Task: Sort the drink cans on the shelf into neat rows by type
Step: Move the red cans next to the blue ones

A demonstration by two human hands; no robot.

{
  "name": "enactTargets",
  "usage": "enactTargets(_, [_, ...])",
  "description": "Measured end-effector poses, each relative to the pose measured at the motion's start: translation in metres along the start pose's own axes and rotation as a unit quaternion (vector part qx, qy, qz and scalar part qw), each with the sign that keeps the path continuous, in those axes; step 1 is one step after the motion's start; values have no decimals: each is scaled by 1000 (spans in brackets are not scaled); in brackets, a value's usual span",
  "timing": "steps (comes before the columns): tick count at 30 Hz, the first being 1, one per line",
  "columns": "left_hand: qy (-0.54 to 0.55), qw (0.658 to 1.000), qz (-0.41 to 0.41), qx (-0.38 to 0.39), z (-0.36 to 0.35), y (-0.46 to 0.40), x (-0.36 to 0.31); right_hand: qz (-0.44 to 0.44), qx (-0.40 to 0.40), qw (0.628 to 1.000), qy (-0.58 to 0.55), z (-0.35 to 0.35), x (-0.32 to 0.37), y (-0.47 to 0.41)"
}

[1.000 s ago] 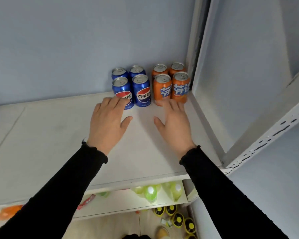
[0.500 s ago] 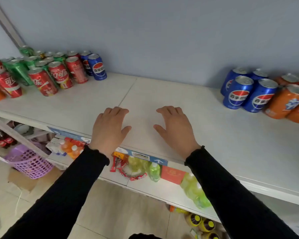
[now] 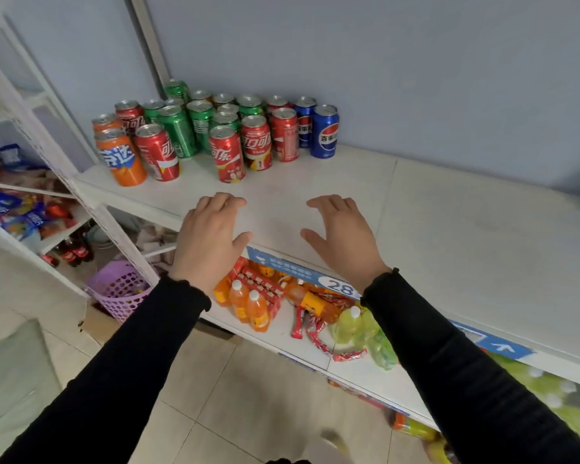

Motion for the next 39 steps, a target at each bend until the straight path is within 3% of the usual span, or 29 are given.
enactTargets(8, [29,999,19,-14,-18,-59,80,-29,-5,999,-40,-47,22,-88])
enactTargets(19, [137,990,35,-17,-56,-150,139,-154,-40,968,-196,-111,12,-197])
enactTargets(23, [255,966,28,18,-77,-164,144,-192,-60,951,-236,-126,13,-205])
enactTargets(28, [414,909,19,31,-92,-164,148,-218,-92,945,-226,-128,16,-208])
enactTargets(34, [472,881,18,36,-92,-164,157,-254,-102,932,-238,-133,17,-210])
enactTargets(39, [474,880,4,31,-90,-166,152,-273,-121,909,-290,-117,13,-187])
Point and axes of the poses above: each hand's wrist, its own y-axis away from the middle knuckle, its own z-axis out of the back of the hand, x = y × z, the point moved 9 cm from there along -y, towards the middle knuckle, and after that the axes turned 4 degrees about -z, right-handed, at the moved point
